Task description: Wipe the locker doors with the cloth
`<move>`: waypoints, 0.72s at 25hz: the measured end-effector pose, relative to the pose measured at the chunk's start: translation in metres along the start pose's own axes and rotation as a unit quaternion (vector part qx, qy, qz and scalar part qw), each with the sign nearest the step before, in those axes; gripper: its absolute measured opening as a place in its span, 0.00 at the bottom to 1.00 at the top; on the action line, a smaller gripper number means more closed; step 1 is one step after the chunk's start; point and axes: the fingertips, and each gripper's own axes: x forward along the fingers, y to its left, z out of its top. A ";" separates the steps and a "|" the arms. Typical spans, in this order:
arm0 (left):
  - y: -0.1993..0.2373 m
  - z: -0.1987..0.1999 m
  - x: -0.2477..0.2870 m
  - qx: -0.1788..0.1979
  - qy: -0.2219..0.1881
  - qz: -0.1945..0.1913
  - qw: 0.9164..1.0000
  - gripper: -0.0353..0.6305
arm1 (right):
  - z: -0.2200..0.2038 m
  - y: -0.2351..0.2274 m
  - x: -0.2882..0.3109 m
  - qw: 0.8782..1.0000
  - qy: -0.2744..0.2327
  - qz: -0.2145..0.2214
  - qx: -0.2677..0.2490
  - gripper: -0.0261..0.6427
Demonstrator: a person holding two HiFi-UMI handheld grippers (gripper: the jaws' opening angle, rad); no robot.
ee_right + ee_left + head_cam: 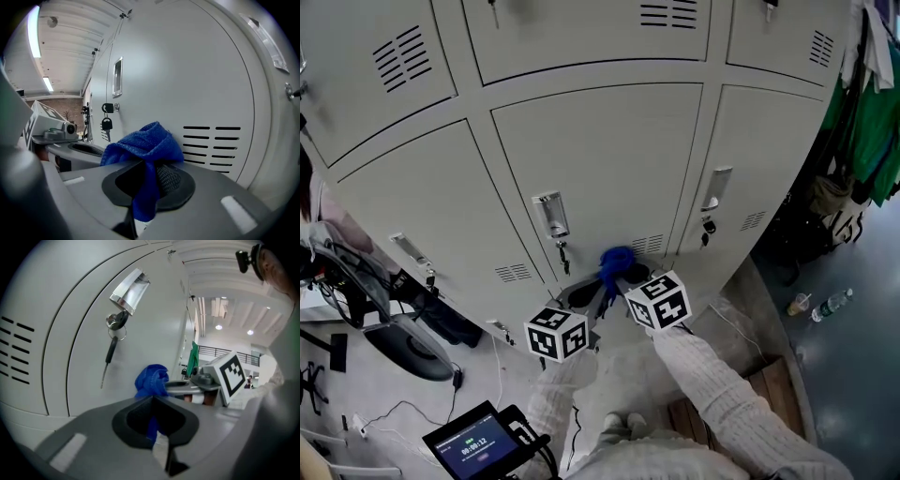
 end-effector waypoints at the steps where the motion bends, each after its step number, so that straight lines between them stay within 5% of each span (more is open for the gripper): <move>1: 0.000 0.000 0.000 0.000 -0.001 0.001 1.000 0.05 | 0.000 0.000 0.000 1.000 0.000 0.001 0.001 0.11; 10: -0.044 0.050 0.002 0.054 -0.036 -0.041 0.997 0.05 | 0.054 -0.005 -0.055 0.997 -0.066 0.009 -0.025 0.11; 18: -0.093 0.161 0.007 0.170 -0.105 -0.083 0.976 0.06 | 0.150 -0.042 -0.121 0.983 -0.154 -0.040 -0.089 0.11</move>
